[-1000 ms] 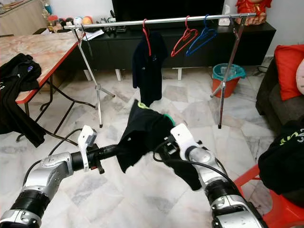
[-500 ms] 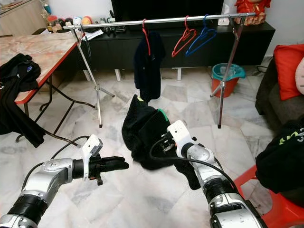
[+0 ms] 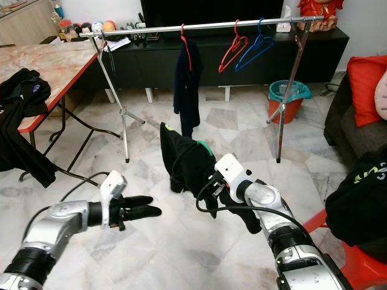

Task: Hang hanger

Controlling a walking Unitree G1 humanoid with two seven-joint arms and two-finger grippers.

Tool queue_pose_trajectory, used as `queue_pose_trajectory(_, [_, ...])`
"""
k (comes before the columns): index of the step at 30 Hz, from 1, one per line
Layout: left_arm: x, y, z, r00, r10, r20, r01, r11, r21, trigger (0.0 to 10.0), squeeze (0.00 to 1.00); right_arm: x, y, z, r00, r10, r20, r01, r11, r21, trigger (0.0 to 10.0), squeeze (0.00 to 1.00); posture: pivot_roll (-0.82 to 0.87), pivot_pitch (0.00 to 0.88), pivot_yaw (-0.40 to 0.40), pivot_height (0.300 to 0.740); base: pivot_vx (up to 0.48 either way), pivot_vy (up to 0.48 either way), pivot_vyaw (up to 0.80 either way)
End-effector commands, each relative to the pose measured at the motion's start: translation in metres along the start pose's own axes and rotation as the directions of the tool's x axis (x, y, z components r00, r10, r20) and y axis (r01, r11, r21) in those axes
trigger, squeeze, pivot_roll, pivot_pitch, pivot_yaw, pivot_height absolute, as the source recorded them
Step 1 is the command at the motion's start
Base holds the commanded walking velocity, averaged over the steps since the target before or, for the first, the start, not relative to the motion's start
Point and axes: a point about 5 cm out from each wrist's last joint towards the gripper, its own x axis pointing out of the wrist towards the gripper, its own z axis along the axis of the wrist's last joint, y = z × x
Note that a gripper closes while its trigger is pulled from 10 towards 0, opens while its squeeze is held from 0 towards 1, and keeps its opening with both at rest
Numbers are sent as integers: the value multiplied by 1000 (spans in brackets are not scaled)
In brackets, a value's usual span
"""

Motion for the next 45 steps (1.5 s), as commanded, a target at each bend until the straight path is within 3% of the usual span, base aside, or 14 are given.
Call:
queue_pose_trajectory(1, [-9, 4, 16, 999, 1, 36, -2, 1000, 32, 10000, 1000, -2, 3, 2, 998, 63, 15, -62, 997, -51, 0, 0, 38, 0, 88, 740, 0, 0, 0])
queue_pose_trajectory(8, [-14, 0, 29, 997, -71, 28, 68, 995, 77, 10000, 1000, -14, 0, -7, 983, 179, -37, -182, 974, -138, 0, 0, 37, 0, 91, 740, 0, 0, 0])
queue_pose_trajectory(13, [-2, -5, 41, 990, -141, 30, 135, 980, 146, 10000, 1000, -19, -5, -7, 966, 243, -85, -255, 945, -202, 0, 0, 32, 0, 101, 740, 0, 0, 0])
queue_pose_trajectory(14, [-1, -7, 43, 984, -179, 21, 174, 974, 147, 10000, 0, -19, -5, -4, 962, 261, -83, -273, 940, -203, 0, 0, 29, 0, 106, 740, 0, 0, 0])
queue_pose_trajectory(17, [-1, -8, 44, 978, -208, -3, 206, 967, 148, 10000, 0, -19, -4, -2, 955, 283, -85, -295, 931, -214, 0, 0, 26, 0, 110, 740, 0, 0, 0])
queue_pose_trajectory(18, [1, -11, 48, 963, -268, -23, 269, 952, 144, 10000, 0, -18, -3, 1, 946, 313, -86, -325, 917, -231, 0, 0, 27, 0, 116, 740, 0, 0, 0])
queue_pose_trajectory(19, [1, -14, 50, 953, -301, -35, 303, 942, 142, 10000, 647, -18, -3, 3, 942, 326, -83, -336, 911, -239, 0, 0, 29, 0, 119, 740, 0, 0, 0])
queue_pose_trajectory(20, [2, -16, 52, 944, -328, -47, 331, 933, 143, 10000, 1000, -18, -3, 6, 939, 334, -80, -344, 907, -244, 0, 0, 28, 0, 121, 740, 0, 0, 0])
queue_pose_trajectory(26, [6, -19, 51, 927, -366, -85, 375, 914, 153, 10000, 1000, -17, -3, 17, 929, 367, -51, -367, 889, -275, 0, 0, 22, 0, 132, 740, 0, 0, 0])
queue_pose_trajectory(31, [13, -17, 50, 938, -335, -87, 345, 921, 178, 10000, 1000, -18, -2, 31, 909, 417, -21, -403, 863, -304, 0, 0, 18, 0, 134, 740, 0, 0, 0])
queue_pose_trajectory(32, [15, -16, 50, 946, -311, -86, 322, 926, 195, 10000, 157, -18, -1, 33, 901, 432, -21, -416, 853, -316, 0, 0, 19, 0, 134, 740, 0, 0, 0])
queue_pose_trajectory(33, [17, -13, 50, 956, -281, -82, 292, 931, 220, 10000, 0, -19, 0, 35, 897, 441, -20, -423, 847, -321, 0, 0, 19, 0, 135, 740, 0, 0, 0])
queue_pose_trajectory(37, [18, -5, 55, 979, -203, -29, 204, 951, 233, 10000, 0, -19, 1, 36, 889, 458, -17, -438, 839, -323, 0, 0, 17, 0, 134, 740, 0, 0, 0])
queue_pose_trajectory(45, [10, -3, 66, 977, -209, 35, 196, 955, 221, 10000, 0, -19, 6, 35, 881, 472, -28, -455, 830, -323, 0, 0, 18, 0, 134, 740, 0, 0, 0])
